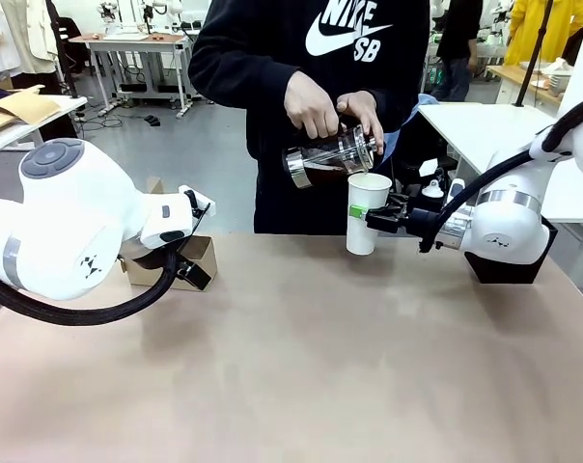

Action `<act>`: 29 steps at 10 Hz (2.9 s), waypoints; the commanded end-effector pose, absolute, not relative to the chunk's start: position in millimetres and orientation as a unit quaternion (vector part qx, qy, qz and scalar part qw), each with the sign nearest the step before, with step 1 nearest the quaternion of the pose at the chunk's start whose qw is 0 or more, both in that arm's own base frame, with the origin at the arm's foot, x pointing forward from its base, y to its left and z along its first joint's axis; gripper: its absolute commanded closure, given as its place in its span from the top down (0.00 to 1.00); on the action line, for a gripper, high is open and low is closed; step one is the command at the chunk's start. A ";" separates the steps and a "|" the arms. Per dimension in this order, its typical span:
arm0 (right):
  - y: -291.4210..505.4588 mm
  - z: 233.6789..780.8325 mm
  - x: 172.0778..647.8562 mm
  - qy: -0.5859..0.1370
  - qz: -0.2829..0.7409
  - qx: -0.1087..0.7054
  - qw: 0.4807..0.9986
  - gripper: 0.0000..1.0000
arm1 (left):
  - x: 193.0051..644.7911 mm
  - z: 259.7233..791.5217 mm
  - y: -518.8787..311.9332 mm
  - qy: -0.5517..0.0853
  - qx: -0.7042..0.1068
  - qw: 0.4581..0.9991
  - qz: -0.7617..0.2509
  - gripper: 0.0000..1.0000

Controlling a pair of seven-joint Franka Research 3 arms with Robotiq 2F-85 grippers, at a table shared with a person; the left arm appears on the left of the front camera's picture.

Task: Pour a drink into a cup and package it in a carrier.
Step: When a person places the Paper Cup Lid on the 600 ml Paper Cup , lift the 600 ml Paper Cup.

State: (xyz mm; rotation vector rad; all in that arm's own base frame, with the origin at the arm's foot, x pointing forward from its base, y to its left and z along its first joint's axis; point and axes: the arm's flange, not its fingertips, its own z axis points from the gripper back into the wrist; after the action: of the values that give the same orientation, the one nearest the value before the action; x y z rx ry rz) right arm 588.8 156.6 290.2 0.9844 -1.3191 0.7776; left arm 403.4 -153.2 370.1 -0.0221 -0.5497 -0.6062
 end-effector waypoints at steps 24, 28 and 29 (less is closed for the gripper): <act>157.0 294.6 587.3 -0.574 0.335 0.428 0.612 0.91 | 403.5 370.4 -152.2 -0.267 -0.012 0.918 -0.294 1.00; 157.0 294.6 587.3 -0.574 0.335 0.428 0.612 0.91 | 403.5 370.4 -152.2 -0.267 -0.012 0.918 -0.294 1.00; 157.0 294.6 587.3 -0.574 0.335 0.428 0.612 0.91 | 403.5 370.4 -152.2 -0.267 -0.012 0.918 -0.294 1.00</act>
State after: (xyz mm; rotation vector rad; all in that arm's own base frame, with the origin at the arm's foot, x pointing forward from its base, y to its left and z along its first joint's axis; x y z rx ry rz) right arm 588.4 156.5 289.5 0.9846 -1.3176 0.7768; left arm 403.4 -153.2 370.1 -0.0221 -0.5497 -0.6062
